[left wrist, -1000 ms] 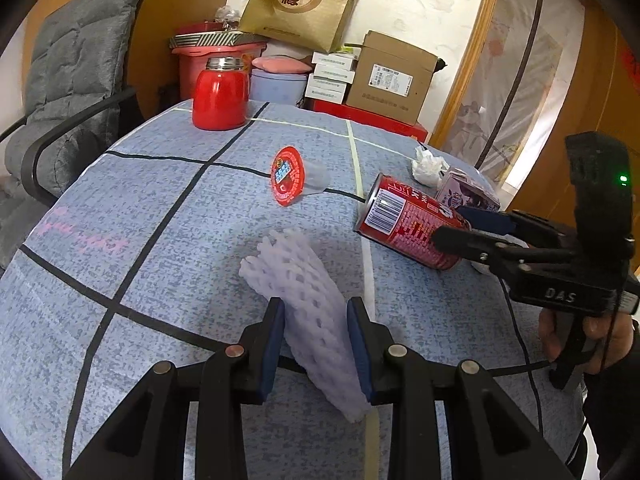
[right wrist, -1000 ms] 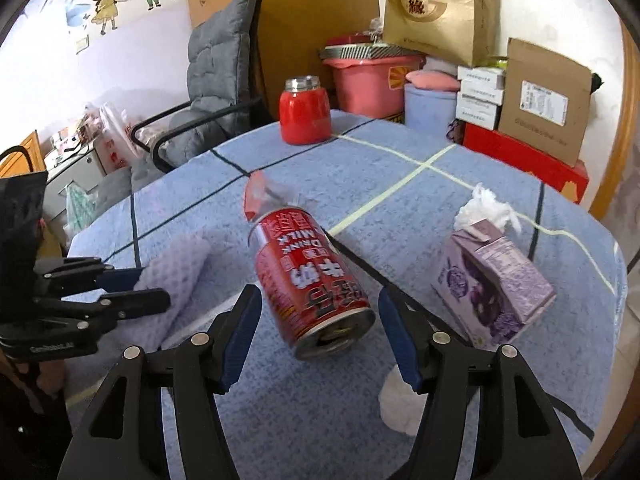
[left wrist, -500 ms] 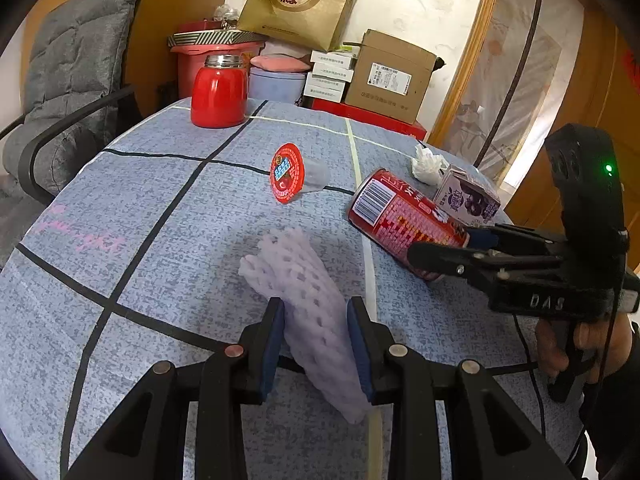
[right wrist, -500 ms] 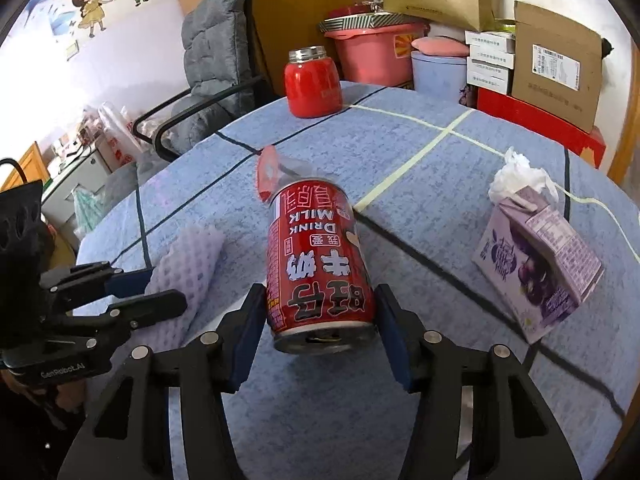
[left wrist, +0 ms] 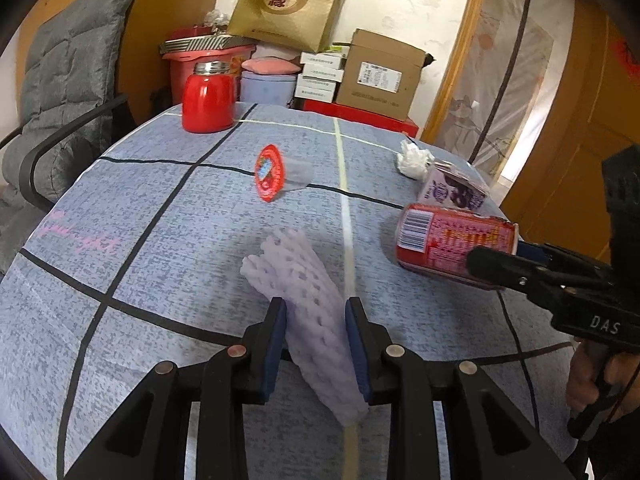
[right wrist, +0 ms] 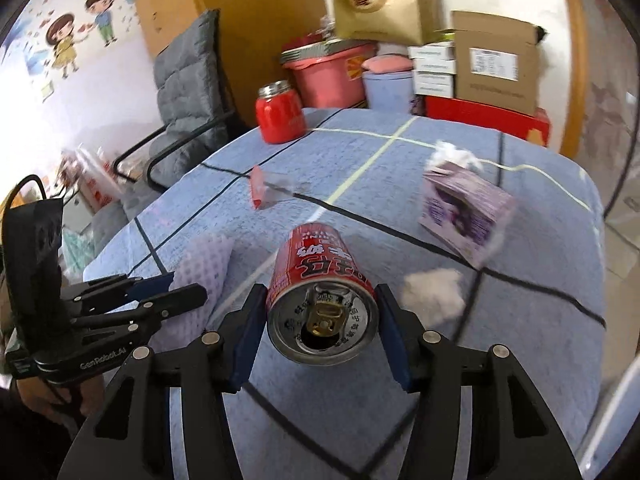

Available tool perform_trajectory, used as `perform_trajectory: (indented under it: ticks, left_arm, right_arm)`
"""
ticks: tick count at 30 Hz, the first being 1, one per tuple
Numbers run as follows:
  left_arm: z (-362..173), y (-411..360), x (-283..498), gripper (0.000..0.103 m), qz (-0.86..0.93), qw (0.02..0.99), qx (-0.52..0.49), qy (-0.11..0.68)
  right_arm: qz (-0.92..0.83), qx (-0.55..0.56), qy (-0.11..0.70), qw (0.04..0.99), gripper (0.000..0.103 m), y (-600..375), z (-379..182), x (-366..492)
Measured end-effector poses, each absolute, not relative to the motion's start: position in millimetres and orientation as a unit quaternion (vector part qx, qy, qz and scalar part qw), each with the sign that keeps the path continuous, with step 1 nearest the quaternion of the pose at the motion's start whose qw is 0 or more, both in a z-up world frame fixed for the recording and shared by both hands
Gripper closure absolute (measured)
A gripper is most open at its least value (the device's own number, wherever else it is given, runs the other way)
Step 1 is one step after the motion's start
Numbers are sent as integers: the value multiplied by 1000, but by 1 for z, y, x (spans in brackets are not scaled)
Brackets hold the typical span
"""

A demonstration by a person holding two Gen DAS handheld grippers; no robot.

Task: Collect trash
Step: 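Carry the sleeve and can over the wastebasket and open both tools to drop them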

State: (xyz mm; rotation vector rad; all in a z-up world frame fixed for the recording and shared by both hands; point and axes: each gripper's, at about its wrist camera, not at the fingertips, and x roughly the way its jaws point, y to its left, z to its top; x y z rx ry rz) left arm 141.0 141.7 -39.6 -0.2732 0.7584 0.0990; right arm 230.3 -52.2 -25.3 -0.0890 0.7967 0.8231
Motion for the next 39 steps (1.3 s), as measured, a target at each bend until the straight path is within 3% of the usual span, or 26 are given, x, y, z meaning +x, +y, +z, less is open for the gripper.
perform_trajectory:
  ticks: [12,21,39]
  left_arm:
    - [-24,96,135,78,6,925,-107,364]
    - [-15,56,133,89,-42,926,-89,364]
    - [12,-21,140,89,-130,927,-61,348]
  right_arm:
    - [348,-10,348,870,49,-111,1,201]
    - [317,10,336,887,49,-154,11,179]
    - [242,42,314,917,49,-236,25,157]
